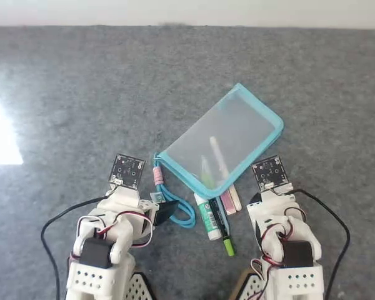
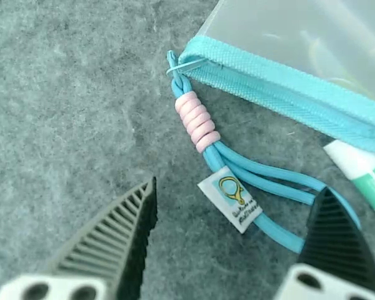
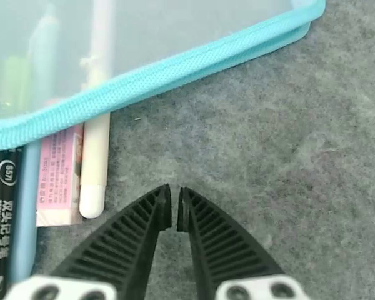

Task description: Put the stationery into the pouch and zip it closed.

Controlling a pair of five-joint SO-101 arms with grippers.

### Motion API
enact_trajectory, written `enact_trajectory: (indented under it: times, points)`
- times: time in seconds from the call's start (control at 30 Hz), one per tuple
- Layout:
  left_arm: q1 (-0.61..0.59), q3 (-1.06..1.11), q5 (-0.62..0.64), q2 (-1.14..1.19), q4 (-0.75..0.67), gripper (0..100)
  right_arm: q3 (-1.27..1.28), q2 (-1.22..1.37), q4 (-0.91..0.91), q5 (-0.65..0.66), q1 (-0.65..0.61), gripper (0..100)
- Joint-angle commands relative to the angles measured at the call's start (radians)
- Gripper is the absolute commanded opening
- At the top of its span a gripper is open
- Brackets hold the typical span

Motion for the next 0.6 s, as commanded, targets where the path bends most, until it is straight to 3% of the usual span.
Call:
enact_trajectory:
  times: [0.0, 0.57]
  points:
    - [0.005, -0.008, -0.005, -0.012, 0.005, 37, 0.023, -0.01, -0.01, 0.009, 0.001, 4.2]
    - [0.005, -0.008, -0.005, -0.012, 0.005, 37, 0.023, -0.01, -0.008, 0.003, -0.01, 4.2]
